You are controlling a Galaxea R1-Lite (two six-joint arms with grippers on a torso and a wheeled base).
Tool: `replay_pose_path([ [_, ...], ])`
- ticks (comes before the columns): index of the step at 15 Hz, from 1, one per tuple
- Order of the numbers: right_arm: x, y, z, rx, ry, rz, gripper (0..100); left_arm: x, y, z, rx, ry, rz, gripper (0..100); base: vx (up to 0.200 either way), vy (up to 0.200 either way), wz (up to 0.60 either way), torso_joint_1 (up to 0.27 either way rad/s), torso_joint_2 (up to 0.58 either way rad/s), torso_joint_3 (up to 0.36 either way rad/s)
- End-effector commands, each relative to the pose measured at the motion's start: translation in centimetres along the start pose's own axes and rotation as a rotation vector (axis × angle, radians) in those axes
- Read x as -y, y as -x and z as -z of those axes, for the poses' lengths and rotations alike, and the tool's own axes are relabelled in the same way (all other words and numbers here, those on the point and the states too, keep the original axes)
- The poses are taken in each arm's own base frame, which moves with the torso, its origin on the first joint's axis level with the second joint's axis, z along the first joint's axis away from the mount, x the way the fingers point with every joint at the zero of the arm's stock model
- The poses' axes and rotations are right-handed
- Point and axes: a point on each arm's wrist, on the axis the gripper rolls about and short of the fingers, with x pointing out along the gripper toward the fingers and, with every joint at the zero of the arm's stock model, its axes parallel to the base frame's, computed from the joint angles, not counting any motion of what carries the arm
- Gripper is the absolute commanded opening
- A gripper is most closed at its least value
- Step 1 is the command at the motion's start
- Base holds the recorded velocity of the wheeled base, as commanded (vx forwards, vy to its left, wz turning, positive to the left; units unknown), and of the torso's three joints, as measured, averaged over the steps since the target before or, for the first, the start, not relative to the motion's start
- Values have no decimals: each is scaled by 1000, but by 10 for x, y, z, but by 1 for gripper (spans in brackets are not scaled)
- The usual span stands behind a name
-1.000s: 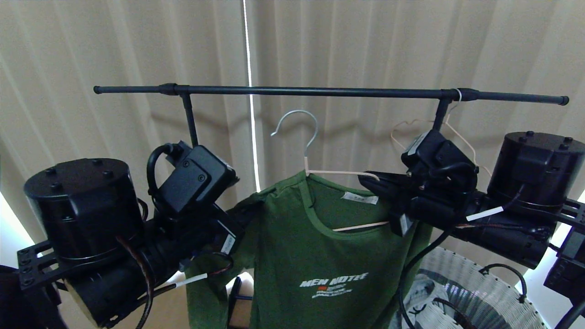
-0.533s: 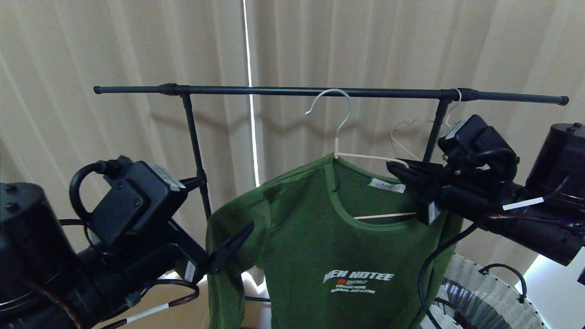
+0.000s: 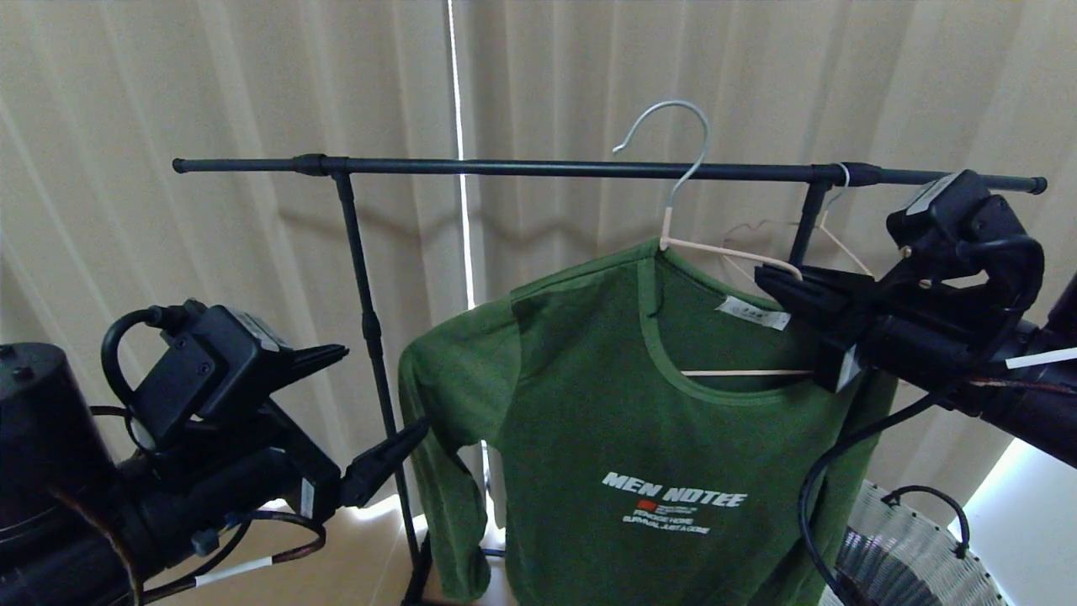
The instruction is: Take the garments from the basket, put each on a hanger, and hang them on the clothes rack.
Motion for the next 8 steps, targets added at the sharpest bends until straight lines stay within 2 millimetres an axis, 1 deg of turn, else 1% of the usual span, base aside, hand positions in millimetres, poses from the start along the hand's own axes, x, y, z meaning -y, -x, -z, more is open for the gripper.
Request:
replay_pose_path([
  [1,1,5,-6,24,-2,2,0,-6,-9,5,-30,6,-7,100,0,0,0,0,0,0],
  [3,1,8,-8,35,-9,3,0,-6,-14,9,-50,5,-5,100,0,0,0,0,0,0],
  [6,-3,11,-12,53,-9,-16,0,-6,-17,11,-60,6,-1,100,0,0,0,0,0,0],
  [7,-3,11,-13,55,-8,-15,0,-6,-17,11,-60,5,-1,0,0,0,0,0,0,0],
  [8,-3,11,-13,55,-8,-15,0,-6,-17,11,-60,5,-1,0,0,0,0,0,0,0],
])
